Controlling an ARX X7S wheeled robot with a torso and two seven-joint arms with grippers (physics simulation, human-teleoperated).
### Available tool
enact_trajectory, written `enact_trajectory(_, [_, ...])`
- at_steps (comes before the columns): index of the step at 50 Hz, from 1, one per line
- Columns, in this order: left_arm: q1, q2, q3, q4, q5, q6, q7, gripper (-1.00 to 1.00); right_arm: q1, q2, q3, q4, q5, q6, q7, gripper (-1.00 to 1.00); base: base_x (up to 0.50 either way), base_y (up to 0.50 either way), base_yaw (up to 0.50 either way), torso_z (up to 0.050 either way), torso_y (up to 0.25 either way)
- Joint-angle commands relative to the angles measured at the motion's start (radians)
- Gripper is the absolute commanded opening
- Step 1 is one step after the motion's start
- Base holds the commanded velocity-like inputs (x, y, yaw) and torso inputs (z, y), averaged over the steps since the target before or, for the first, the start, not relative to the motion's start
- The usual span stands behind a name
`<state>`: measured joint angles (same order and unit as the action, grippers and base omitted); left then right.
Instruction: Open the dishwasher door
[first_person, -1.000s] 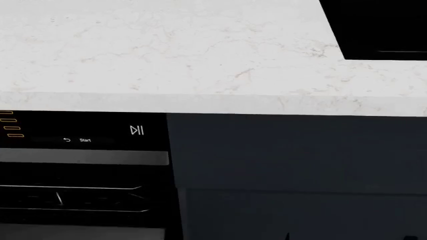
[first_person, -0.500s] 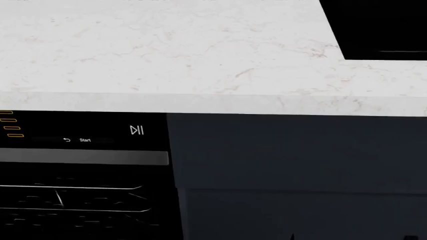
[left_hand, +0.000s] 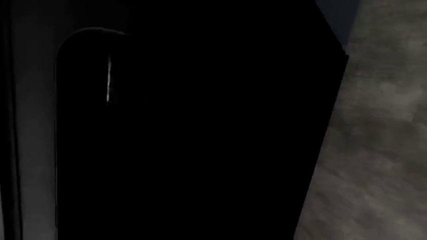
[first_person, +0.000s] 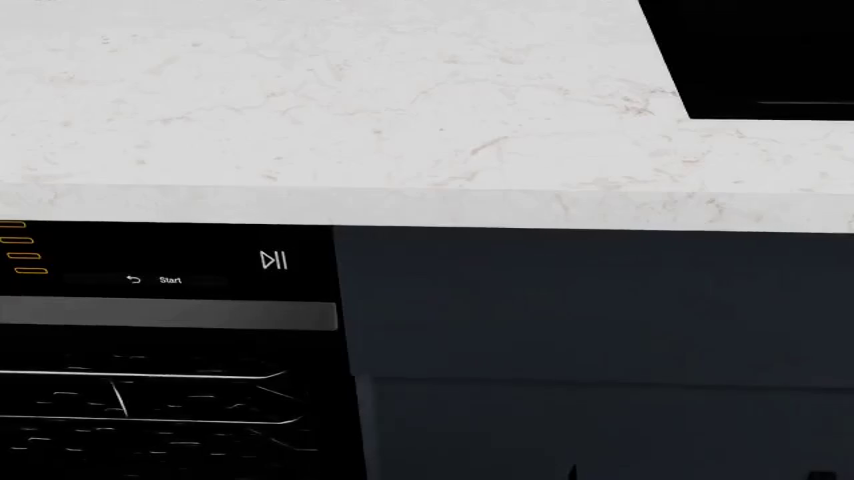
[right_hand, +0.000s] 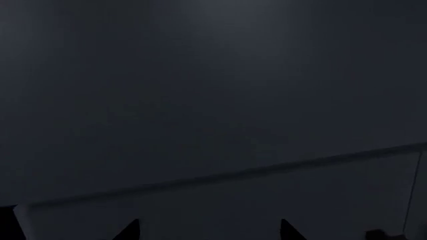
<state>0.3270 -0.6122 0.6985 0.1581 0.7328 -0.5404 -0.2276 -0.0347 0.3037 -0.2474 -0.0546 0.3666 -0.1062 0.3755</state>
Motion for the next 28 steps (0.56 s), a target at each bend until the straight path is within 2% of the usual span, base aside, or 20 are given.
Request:
enact_trajectory(1, [0.082,-0.008,-0.021,0.028,0.026,-0.008,-0.095,-1.00,0.005,-0.003,-0.017,-0.001,-0.005,0.005,-0.002,1.00,0.00,0.00,0.00,0.000,0.000])
enact_trajectory(11, [0.121,-0.001,-0.021,-0.019,-0.007,0.017,-0.140,-1.00,0.001,-0.004,-0.018,0.014,-0.004,-0.011,-0.004,1.00,0.00,0.00,0.00,0.002,0.002])
enact_trajectory(28, [0.140,-0.006,-0.031,-0.054,-0.106,0.056,-0.101,-1.00,-0.005,0.000,-0.024,-0.005,-0.003,-0.008,0.006,1.00,-0.01,0.00,0.01,0.002,0.000])
